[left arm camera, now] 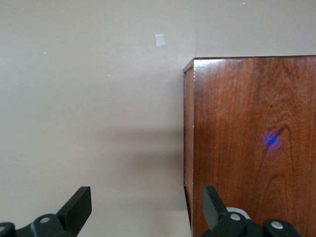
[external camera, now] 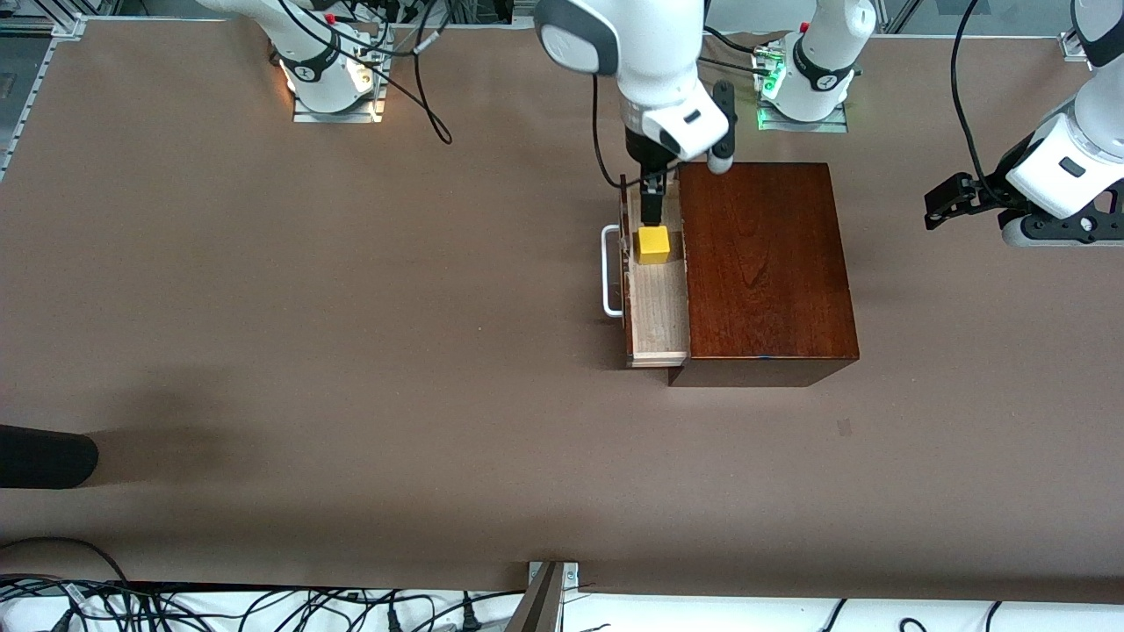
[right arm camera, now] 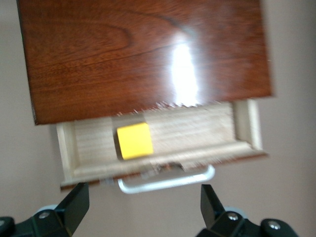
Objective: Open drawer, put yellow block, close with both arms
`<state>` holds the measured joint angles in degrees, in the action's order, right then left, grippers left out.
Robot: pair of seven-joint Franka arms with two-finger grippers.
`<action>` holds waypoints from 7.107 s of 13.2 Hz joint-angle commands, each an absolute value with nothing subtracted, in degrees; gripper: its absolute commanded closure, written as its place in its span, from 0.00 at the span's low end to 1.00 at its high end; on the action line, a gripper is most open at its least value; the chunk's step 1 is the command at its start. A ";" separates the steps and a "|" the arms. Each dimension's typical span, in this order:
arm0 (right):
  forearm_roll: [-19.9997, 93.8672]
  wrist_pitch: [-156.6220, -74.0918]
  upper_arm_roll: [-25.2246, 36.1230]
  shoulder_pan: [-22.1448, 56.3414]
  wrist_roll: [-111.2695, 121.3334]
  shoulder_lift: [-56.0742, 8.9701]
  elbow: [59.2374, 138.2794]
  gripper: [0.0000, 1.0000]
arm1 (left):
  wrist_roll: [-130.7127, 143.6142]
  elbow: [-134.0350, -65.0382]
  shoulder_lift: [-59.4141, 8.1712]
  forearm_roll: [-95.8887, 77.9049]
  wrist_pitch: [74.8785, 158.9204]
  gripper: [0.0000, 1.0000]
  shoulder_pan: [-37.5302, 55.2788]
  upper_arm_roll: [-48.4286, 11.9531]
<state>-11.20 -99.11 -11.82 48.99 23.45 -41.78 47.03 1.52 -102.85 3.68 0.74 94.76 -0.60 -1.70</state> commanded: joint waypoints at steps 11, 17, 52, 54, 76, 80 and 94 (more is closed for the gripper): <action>-2.56 -85.33 -4.32 24.18 8.03 -20.08 56.37 0.00 | -6.05 -90.01 -7.01 -3.60 83.85 0.00 0.18 -18.62; 2.64 -89.10 5.61 19.61 5.80 1.37 86.17 0.00 | -12.22 -79.47 -18.52 -7.21 84.81 0.00 3.85 -23.55; 0.00 -92.11 18.27 18.81 3.43 2.37 92.37 0.00 | -42.98 -80.68 -41.31 23.38 92.74 0.00 25.49 -22.15; 0.18 -91.59 18.72 18.81 3.43 2.29 92.46 0.00 | -43.07 -80.77 -41.31 23.38 90.71 0.00 25.58 -21.27; 0.26 -91.58 18.63 18.90 3.25 2.29 92.46 0.00 | -14.87 -74.98 -29.73 13.71 87.12 0.00 24.80 -21.09; 0.26 -91.58 18.63 18.90 3.25 2.29 92.46 0.00 | -14.68 -66.82 -27.86 13.80 79.12 0.00 18.04 -21.00; 0.26 -91.58 18.63 18.90 3.25 2.29 92.46 0.00 | -13.28 -88.13 -2.38 2.20 86.13 0.00 5.18 -0.38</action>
<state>0.41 -92.60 18.83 19.10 4.00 2.63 93.64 -14.59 -76.56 -9.54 4.19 82.16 5.42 -4.10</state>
